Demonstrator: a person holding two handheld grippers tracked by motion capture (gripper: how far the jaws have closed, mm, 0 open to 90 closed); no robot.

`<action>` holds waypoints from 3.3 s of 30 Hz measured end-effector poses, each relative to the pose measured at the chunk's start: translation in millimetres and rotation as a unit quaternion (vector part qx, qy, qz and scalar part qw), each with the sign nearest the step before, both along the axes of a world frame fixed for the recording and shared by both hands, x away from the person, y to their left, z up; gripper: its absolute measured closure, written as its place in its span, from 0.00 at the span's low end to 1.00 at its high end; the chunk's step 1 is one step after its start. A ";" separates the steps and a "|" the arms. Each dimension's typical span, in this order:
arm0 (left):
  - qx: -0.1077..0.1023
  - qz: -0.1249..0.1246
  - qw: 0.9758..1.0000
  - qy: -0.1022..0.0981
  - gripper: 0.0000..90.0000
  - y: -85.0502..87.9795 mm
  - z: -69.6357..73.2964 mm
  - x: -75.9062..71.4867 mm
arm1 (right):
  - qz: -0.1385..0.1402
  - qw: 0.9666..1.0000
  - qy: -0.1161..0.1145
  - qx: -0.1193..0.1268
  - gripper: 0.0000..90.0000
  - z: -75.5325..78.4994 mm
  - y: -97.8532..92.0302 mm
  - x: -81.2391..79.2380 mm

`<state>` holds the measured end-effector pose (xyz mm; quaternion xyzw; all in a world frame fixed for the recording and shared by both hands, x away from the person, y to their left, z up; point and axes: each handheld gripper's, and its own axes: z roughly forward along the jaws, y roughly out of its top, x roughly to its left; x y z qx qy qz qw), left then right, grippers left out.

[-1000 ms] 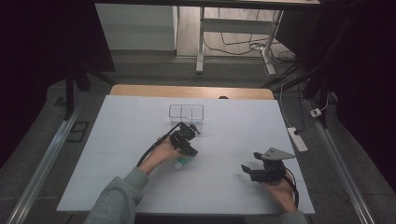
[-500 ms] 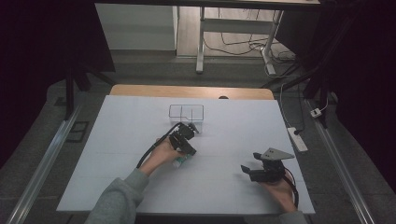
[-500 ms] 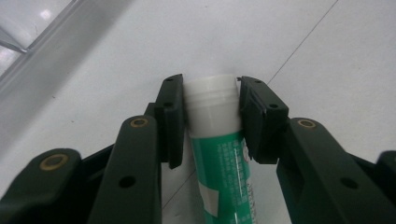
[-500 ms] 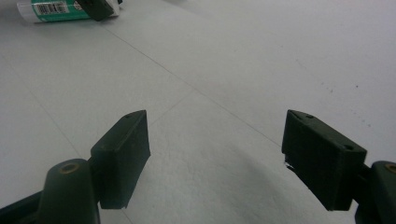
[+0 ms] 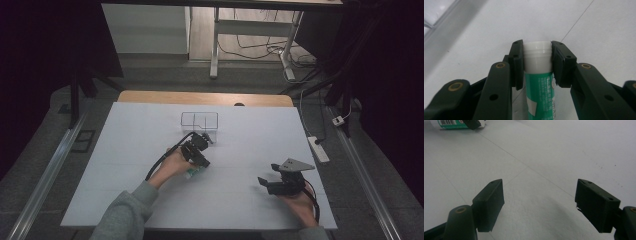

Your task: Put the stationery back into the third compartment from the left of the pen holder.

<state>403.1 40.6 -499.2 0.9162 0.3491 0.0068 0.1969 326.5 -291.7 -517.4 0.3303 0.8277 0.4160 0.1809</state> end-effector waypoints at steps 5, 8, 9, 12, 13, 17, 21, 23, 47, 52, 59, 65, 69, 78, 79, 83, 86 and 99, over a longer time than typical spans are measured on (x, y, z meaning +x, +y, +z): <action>-0.020 -0.007 0.999 -0.029 0.71 8.8 16.4 -7.4 | 0.000 1.000 0.000 -0.002 0.25 -0.2 -0.1 0.1; -0.036 -0.008 0.999 -0.036 0.71 15.3 23.9 -10.9 | 0.000 1.000 -0.001 -0.002 0.25 -0.1 -0.2 0.3; -0.040 -0.008 0.998 -0.039 0.71 17.4 26.2 -12.0 | 0.000 1.000 -0.001 -0.001 0.25 -0.1 -0.1 0.1; -0.057 -0.006 0.997 -0.050 0.71 23.7 32.5 -14.8 | -0.001 1.000 -0.002 -0.004 0.25 0.3 0.1 -0.1; -0.064 -0.004 0.997 -0.054 0.71 25.5 34.2 -15.8 | 0.000 1.000 -0.001 -0.003 0.25 0.1 0.1 0.0; -0.077 -0.008 0.995 -0.071 0.71 31.8 39.7 -18.1 | -0.001 1.000 -0.001 -0.003 0.25 0.0 0.0 0.1; -0.090 -0.006 0.993 -0.081 0.71 37.7 44.7 -19.6 | -0.002 1.000 -0.001 -0.002 0.25 0.0 -0.3 0.0; -0.099 -0.003 0.991 -0.085 0.71 40.8 47.3 -20.3 | -0.002 1.000 -0.001 -0.003 0.25 0.0 -0.3 0.0; -0.181 0.010 0.970 -0.164 0.71 57.9 70.5 -26.7 | -0.002 1.000 -0.003 -0.001 0.25 0.9 -0.3 -0.6; -0.193 0.015 0.966 -0.169 0.71 59.2 75.1 -25.1 | 0.001 1.000 -0.005 0.000 0.25 1.8 -0.4 -1.5; -0.200 0.014 0.963 -0.178 0.71 57.1 83.7 -24.7 | 0.001 1.000 -0.007 0.002 0.25 2.0 -0.5 -1.6; -0.207 0.016 0.960 -0.190 0.71 55.1 93.1 -21.6 | 0.000 1.000 -0.007 0.002 0.25 2.2 -0.7 -1.9; -0.212 0.014 0.957 -0.199 0.71 52.3 100.3 -20.2 | 0.000 1.000 -0.007 0.001 0.25 2.2 -0.7 -1.9; -0.220 0.018 0.954 -0.203 0.71 51.0 106.0 -11.2 | 0.001 1.000 -0.007 0.001 0.25 1.9 -0.7 -1.7; -0.221 0.019 0.953 -0.204 0.71 51.0 106.4 -10.5 | 0.001 1.000 -0.007 0.001 0.25 1.9 -0.6 -1.7; -0.227 0.021 0.952 -0.207 0.71 51.4 108.8 -5.7 | 0.002 1.000 -0.007 0.000 0.25 1.6 -0.3 -1.6; -0.225 0.026 0.951 -0.213 0.71 50.9 111.1 -1.1 | 0.001 1.000 -0.007 -0.002 0.25 1.6 -0.2 -1.6; -0.234 0.054 0.949 -0.205 0.71 48.7 102.9 27.1 | 0.004 1.000 -0.007 0.001 0.25 1.5 -0.8 -0.9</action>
